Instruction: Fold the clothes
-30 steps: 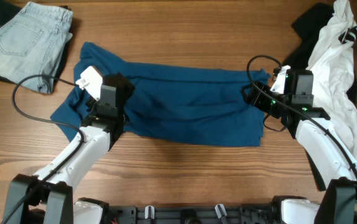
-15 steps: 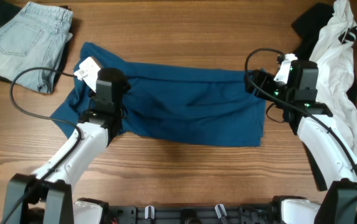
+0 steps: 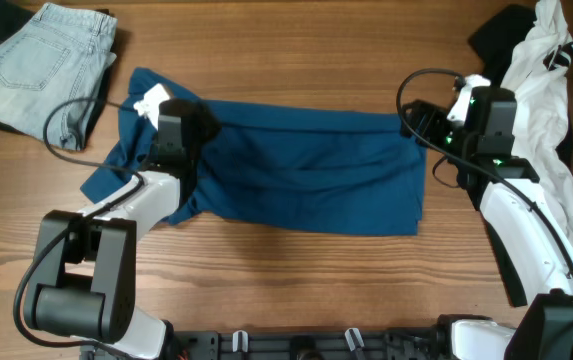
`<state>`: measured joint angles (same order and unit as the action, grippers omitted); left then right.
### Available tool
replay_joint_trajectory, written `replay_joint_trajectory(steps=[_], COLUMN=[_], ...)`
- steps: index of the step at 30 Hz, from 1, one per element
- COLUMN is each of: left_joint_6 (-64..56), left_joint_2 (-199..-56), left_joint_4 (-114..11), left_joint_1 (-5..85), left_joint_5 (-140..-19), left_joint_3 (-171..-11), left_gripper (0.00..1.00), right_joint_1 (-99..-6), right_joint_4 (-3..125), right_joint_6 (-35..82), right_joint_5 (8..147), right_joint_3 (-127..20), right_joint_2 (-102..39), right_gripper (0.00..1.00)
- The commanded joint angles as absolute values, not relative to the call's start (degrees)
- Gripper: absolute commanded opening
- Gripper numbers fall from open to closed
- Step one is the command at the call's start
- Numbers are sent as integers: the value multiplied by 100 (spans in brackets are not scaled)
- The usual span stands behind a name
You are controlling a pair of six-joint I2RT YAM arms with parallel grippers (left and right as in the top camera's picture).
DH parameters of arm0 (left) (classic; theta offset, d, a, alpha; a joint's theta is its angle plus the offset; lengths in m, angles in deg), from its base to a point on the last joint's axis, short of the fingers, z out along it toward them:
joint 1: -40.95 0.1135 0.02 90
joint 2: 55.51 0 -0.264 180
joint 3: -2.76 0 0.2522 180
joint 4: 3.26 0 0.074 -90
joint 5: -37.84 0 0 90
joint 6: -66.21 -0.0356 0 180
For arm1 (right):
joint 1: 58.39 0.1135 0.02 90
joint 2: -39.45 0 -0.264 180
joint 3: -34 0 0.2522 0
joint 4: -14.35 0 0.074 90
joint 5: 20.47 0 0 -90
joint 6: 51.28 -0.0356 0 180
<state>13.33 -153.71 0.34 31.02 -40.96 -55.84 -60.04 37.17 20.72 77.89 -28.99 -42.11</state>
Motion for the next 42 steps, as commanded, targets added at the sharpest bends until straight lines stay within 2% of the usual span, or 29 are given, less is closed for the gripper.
replay_joint_trajectory(steps=[1, 11, 22, 42], left_joint_6=[610, 339, 361, 361], left_joint_2=[-15392, -16048, -16931, -16977], left_joint_4=[338, 318, -66, -99], left_joint_1=[3148, 3231, 3373, 3475], left_joint_5=[-4186, -4168, -4168, -4188], left_joint_3=[-5888, -6463, -6836, -6911], left_gripper=[81, 86, 84, 85], right_joint_1=[-5998, -5996, -5996, -5996], right_joint_4=[3094, 2731, 2434, 2285], right_joint_6=[2444, 2374, 2533, 1908], right_joint_5=[7335, 7337, 7332, 7665], right_joint_3=[-3024, -3024, -3024, -3024], right_joint_2=[-4390, -5509, -5647, -6652], right_gripper=[100, 100, 100, 100])
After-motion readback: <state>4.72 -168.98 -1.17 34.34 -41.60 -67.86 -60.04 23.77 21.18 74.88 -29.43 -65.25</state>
